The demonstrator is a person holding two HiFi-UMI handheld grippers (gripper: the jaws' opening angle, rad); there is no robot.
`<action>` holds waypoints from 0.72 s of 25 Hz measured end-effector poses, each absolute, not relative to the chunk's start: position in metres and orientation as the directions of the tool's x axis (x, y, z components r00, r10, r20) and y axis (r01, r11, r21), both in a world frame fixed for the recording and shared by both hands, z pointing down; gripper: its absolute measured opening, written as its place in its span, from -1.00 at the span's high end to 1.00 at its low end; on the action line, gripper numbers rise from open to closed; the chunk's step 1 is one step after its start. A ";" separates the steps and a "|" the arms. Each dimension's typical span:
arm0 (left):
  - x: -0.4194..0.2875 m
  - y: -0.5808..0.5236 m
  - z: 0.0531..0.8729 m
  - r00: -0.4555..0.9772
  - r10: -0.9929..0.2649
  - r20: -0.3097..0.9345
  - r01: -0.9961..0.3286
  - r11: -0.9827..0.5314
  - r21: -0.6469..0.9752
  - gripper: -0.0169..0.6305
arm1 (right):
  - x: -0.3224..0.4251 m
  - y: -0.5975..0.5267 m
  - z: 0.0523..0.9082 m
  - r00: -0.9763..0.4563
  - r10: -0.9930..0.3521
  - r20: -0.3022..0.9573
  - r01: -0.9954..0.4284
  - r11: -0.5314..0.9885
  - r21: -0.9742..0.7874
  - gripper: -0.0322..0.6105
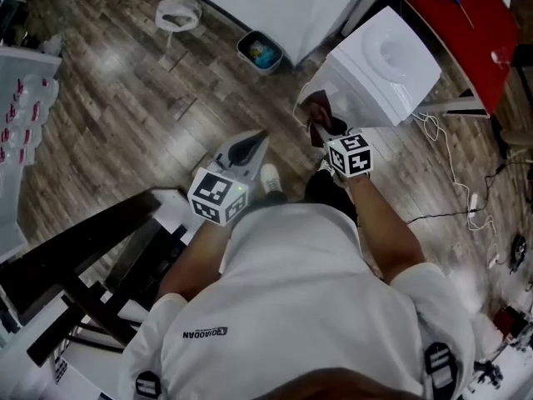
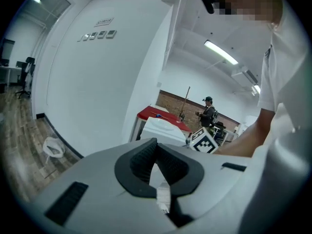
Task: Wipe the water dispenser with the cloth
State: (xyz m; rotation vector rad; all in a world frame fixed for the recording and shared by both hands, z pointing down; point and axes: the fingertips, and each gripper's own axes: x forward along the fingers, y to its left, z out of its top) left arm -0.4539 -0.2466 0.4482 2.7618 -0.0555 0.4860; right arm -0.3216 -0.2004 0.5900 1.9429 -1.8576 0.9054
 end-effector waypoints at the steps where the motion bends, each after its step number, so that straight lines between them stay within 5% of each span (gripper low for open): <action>1: -0.450 -0.245 0.444 0.945 0.042 0.325 -0.065 -0.948 0.312 0.96 | -0.328 -0.194 0.570 -0.039 -0.807 0.589 -0.964 -0.125 -0.236 0.63; 11: -0.406 -0.194 0.405 0.938 0.250 0.239 0.185 -0.946 0.265 0.96 | -0.342 -0.107 0.433 0.075 -0.970 0.229 -0.752 -0.206 -0.626 0.62; 18: -0.400 -0.153 0.396 0.935 0.277 0.221 0.214 -0.939 0.271 0.96 | -0.356 -0.051 0.409 0.104 -0.971 0.214 -0.774 -0.214 -0.596 0.63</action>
